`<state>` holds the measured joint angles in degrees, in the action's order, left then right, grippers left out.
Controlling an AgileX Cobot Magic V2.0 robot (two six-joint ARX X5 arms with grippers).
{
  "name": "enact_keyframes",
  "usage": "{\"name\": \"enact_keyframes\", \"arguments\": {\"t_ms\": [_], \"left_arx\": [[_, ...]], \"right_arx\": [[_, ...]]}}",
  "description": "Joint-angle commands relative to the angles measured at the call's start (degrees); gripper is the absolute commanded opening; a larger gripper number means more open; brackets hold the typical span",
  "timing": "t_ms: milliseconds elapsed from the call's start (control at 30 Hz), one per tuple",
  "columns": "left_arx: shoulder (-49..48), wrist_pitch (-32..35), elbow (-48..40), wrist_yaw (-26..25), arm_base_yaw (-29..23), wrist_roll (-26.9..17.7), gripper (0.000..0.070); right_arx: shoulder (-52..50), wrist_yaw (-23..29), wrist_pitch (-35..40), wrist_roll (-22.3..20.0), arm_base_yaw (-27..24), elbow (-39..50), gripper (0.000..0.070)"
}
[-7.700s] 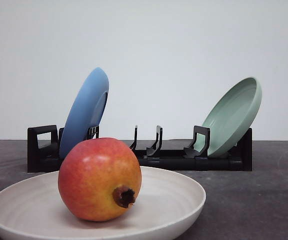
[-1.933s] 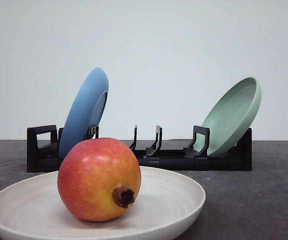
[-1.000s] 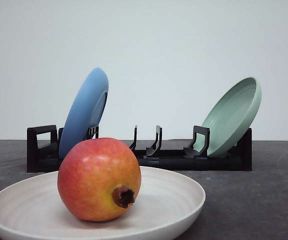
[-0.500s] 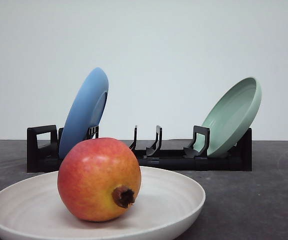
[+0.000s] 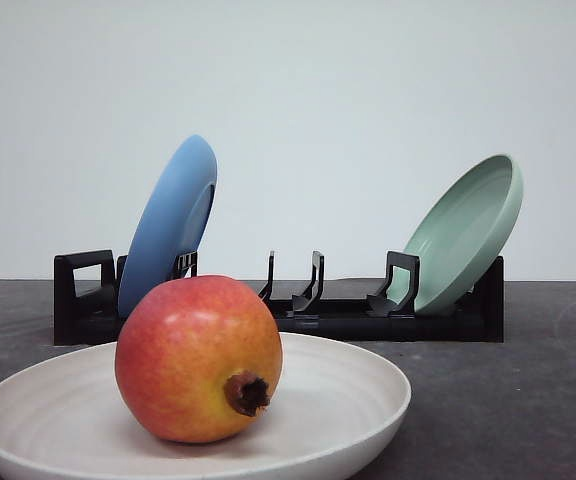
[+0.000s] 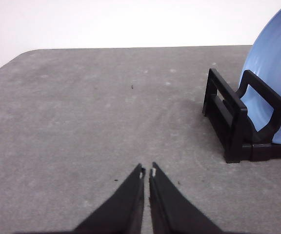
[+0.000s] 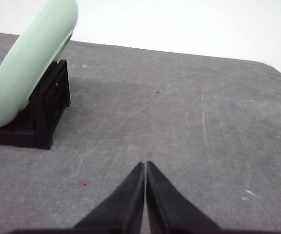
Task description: Place pomegranate in white plate
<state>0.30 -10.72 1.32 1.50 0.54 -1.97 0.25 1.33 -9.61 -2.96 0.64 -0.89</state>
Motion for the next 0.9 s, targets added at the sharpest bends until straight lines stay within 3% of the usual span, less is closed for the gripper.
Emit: {"name": "enact_keyframes", "arguments": {"t_ms": [0,867], "left_arx": [[-0.1,0.0,-0.6,-0.2,0.0,-0.5,0.0],[-0.1,0.0,-0.6,-0.2,0.0,-0.6,0.0]], "right_arx": [[0.0,0.2,0.6,0.6,-0.1,0.2,0.0],[0.0,0.2,0.6,0.6,-0.1,0.2,0.0]]}}
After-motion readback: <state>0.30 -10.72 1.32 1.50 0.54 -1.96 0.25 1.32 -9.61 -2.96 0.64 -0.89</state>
